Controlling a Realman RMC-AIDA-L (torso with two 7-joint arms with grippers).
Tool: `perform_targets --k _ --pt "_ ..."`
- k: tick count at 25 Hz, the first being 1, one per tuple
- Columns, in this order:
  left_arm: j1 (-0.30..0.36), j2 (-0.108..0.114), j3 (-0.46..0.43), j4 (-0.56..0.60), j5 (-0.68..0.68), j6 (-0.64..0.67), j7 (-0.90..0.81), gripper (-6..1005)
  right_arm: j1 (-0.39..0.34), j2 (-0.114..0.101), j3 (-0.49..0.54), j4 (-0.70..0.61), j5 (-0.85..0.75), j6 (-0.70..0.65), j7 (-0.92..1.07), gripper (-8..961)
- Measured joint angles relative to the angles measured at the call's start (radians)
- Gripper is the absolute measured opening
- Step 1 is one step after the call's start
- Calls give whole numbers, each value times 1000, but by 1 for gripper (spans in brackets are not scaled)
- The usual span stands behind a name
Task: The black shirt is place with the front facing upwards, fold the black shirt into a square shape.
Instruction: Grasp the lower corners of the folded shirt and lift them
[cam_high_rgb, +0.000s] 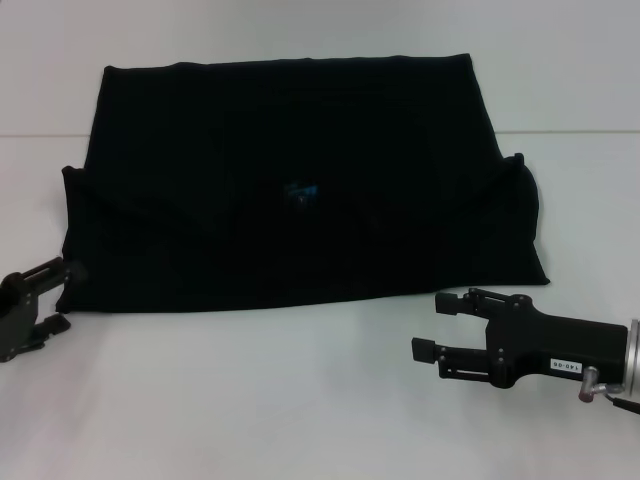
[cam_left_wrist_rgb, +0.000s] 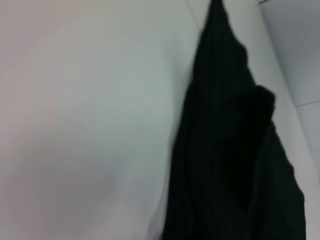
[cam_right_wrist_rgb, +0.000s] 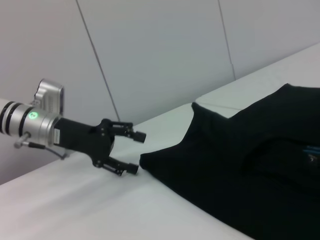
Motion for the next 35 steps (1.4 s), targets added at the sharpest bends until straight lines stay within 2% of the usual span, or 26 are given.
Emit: perform_targets --k 5,28,35 --pt "-4 3 0 13 19 33 -53 906 -5 -1 28 0 1 -3 0 854" --pt "-40 11 32 -19 21 -63 -61 893 -7 -1 48 0 1 -7 1 853" --pt "-49 15 40 -12 44 -64 -60 708 -9 -2 64 0 2 -12 2 853"
